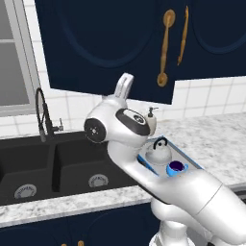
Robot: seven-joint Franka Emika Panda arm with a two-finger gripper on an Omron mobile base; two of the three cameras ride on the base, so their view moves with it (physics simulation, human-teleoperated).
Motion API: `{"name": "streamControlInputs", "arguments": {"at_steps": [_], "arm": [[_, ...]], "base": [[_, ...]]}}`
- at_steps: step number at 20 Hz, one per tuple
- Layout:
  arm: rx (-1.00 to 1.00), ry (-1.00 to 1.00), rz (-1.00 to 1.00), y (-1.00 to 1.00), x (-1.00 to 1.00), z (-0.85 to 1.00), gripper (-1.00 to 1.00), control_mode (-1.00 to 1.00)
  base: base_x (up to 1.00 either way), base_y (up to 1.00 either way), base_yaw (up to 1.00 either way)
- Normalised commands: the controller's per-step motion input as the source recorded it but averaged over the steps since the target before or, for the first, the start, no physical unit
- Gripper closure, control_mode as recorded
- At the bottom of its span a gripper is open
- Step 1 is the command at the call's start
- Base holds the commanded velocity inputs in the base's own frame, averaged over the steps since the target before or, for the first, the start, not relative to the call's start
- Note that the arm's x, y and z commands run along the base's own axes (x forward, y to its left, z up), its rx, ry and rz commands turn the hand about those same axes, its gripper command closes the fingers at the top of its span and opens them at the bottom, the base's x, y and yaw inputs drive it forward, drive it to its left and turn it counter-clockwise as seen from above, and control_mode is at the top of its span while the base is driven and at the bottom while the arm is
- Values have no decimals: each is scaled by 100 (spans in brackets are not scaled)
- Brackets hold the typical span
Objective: Pick the kettle from the counter and place it on the tray. Then pick the mug from the cabinet and place it on the tray. Then close the cabinet doors.
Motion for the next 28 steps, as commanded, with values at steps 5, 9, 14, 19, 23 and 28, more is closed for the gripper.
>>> {"name": "streamControlInputs", "arguments": {"at_steps": [5, 9, 14, 19, 23, 28], "arm": [[13, 14, 22, -36, 98, 0, -100, -100], [13, 15, 22, -34, 100, 0, -100, -100], [12, 19, 21, -24, 100, 0, -100, -100], [12, 21, 19, -17, 99, -2, -100, -100], [7, 15, 16, -10, 77, -16, -100, -100], [7, 11, 9, -11, 47, -9, -100, -100]], "base": [[0, 0, 0], [0, 0, 0], [0, 0, 0], [0, 0, 0], [0, 0, 0], [0, 0, 0]]}}
